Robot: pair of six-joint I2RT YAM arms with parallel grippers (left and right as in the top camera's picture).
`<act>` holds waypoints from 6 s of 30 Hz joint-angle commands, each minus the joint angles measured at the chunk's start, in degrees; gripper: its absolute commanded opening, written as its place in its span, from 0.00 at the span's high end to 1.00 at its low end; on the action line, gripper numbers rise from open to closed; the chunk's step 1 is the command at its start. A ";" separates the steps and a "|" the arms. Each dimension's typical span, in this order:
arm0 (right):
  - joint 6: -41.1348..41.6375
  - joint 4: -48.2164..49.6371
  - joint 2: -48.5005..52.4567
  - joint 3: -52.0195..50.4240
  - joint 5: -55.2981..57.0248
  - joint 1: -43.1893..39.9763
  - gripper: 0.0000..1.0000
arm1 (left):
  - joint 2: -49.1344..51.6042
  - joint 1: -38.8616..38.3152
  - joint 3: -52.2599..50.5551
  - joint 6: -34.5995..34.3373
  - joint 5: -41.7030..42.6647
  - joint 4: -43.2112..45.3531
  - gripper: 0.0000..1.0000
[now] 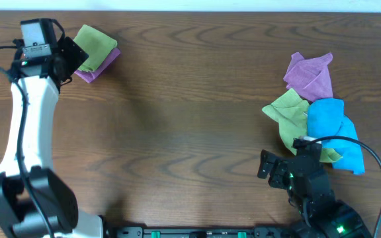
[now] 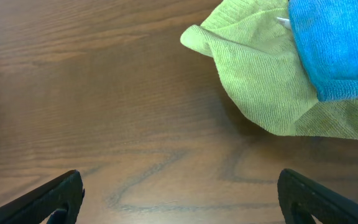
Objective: Fold the cloth
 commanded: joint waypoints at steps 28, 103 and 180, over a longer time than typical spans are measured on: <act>0.96 -0.13 -0.28 -0.13 0.98 -0.39 0.01 | -43.93 0.09 -4.26 8.92 4.24 -39.06 0.05; -4.81 -2.45 -3.61 -2.10 3.06 -8.02 0.01 | -91.19 -10.01 -68.83 39.89 7.56 -14.16 0.05; -33.16 1.51 -29.59 -21.03 -18.18 -28.68 0.01 | -91.19 -10.01 -68.83 39.89 7.56 -14.16 0.05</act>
